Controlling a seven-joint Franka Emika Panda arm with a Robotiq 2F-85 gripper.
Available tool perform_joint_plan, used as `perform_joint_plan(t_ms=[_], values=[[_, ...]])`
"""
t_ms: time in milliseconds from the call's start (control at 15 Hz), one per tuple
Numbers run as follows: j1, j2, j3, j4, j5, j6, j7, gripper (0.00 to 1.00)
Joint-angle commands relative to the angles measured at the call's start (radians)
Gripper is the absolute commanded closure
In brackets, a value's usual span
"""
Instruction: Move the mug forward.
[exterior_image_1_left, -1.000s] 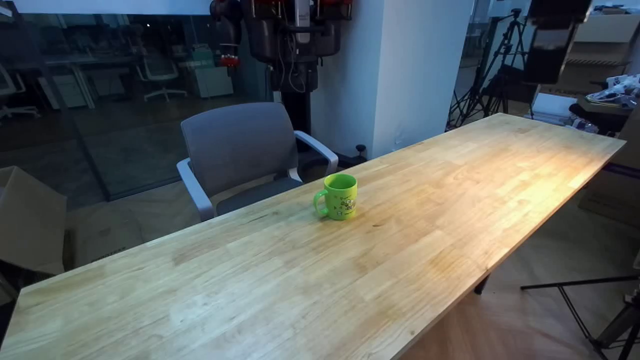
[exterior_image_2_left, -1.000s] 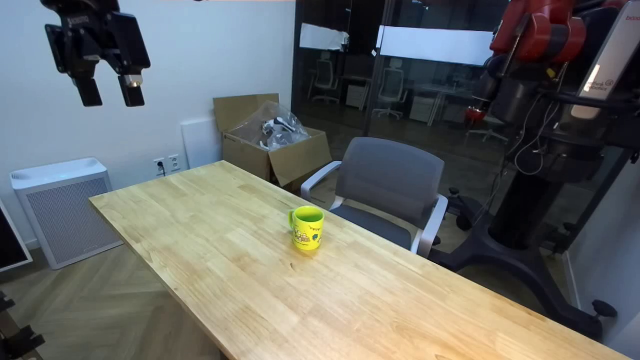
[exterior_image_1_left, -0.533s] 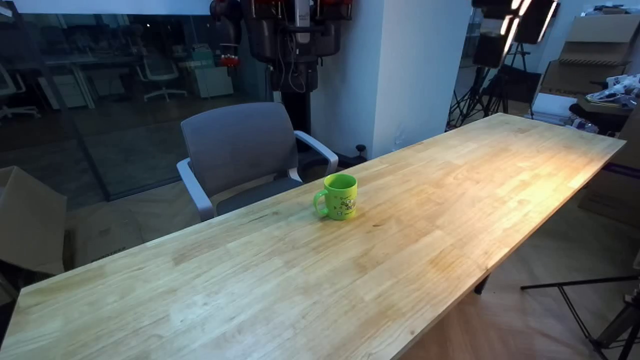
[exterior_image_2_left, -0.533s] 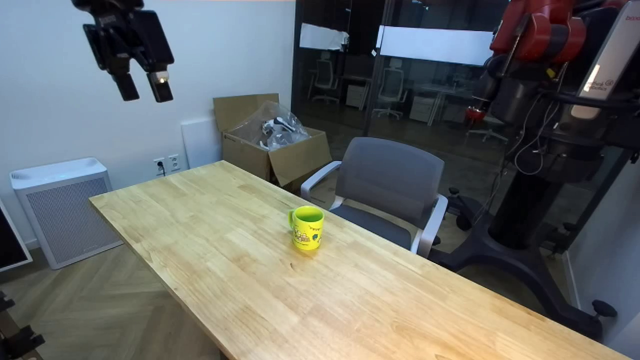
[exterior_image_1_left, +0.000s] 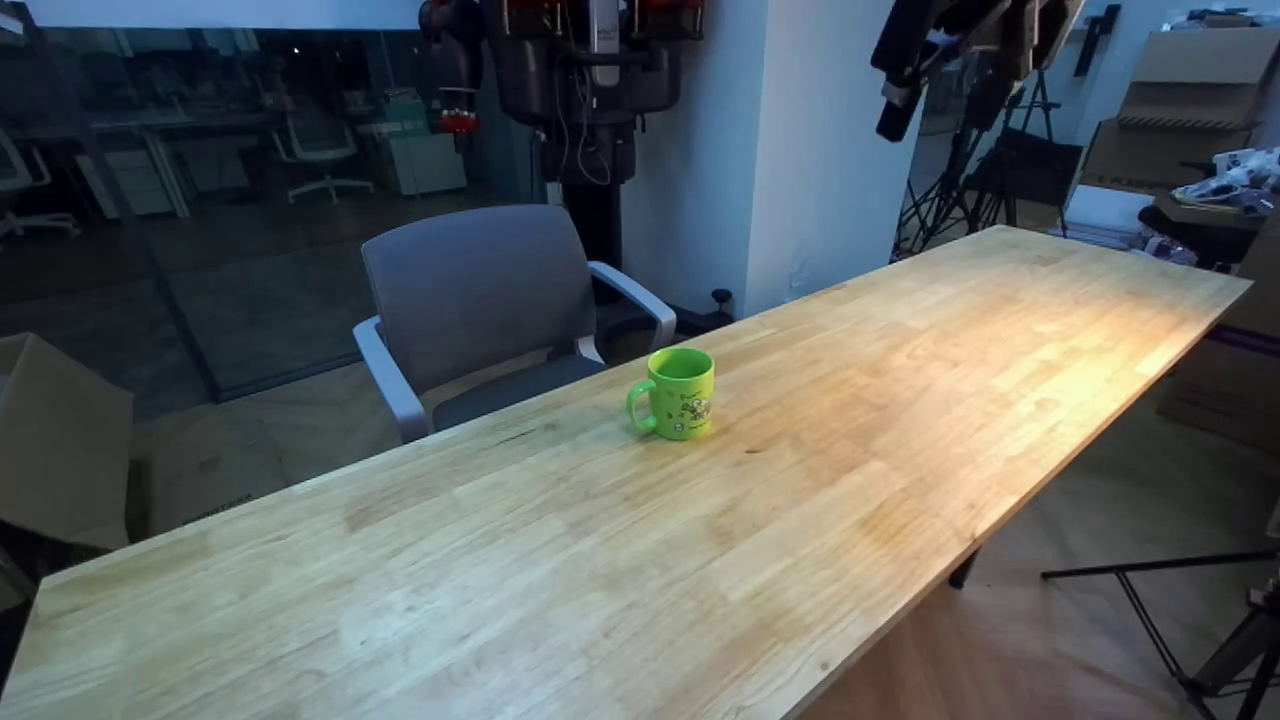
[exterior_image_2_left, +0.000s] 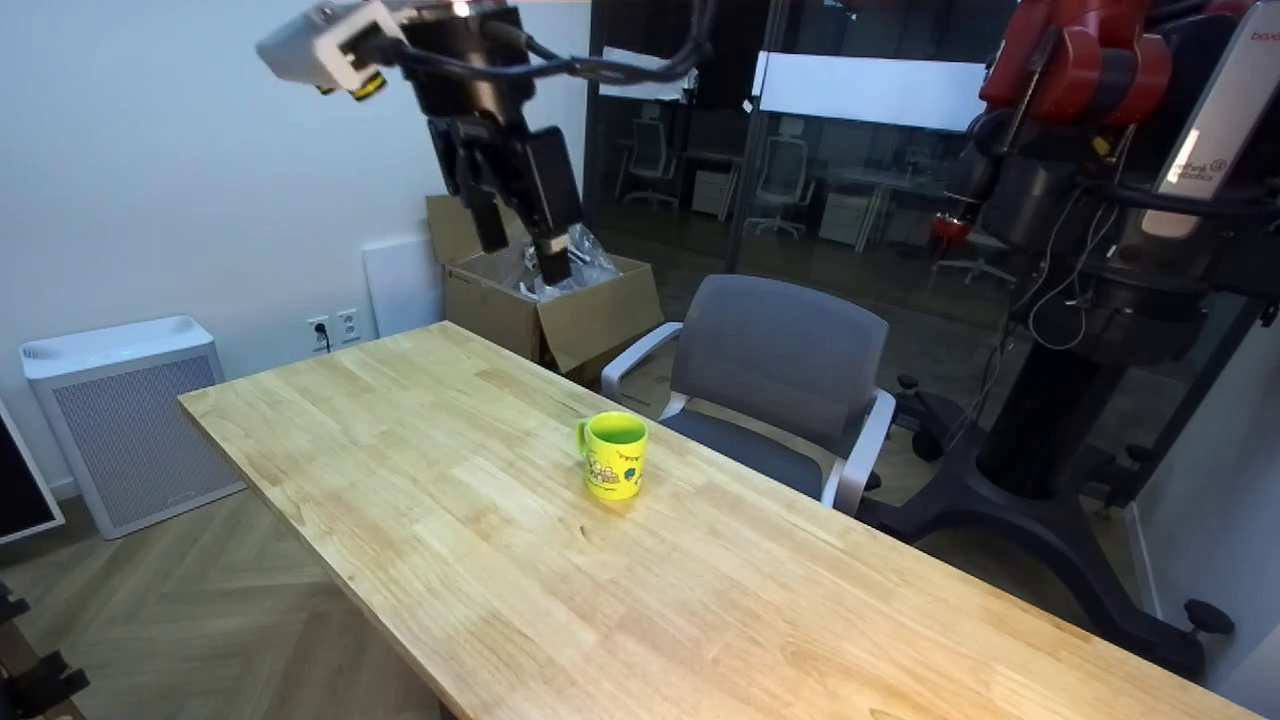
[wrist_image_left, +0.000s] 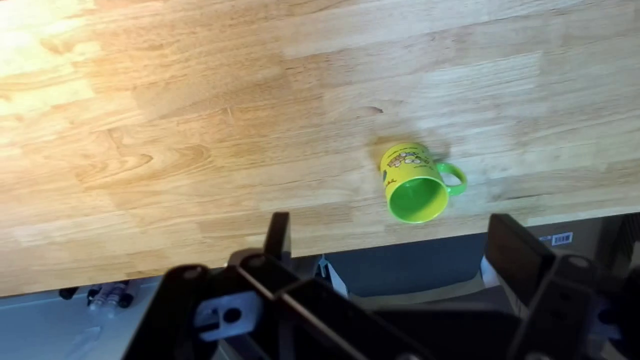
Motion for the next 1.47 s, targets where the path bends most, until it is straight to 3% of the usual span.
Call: perform_joint_plan(t_ms=[0,267,333,800,1400], values=[[0.011,0.178,-0.03,0.131,0.002,-0.013,-0.053,0.0],[0.042,0.359,-0.032,0.28,0.007,-0.097,-0.138,0.0],[0.039,0.264,-0.041,0.173,0.005,-0.04,-0.118,0.0],[0.041,0.299,-0.047,0.199,0.013,-0.036,-0.113,0.0],[-0.003,0.699,-0.126,0.667,0.124,-0.103,-0.045,0.0]])
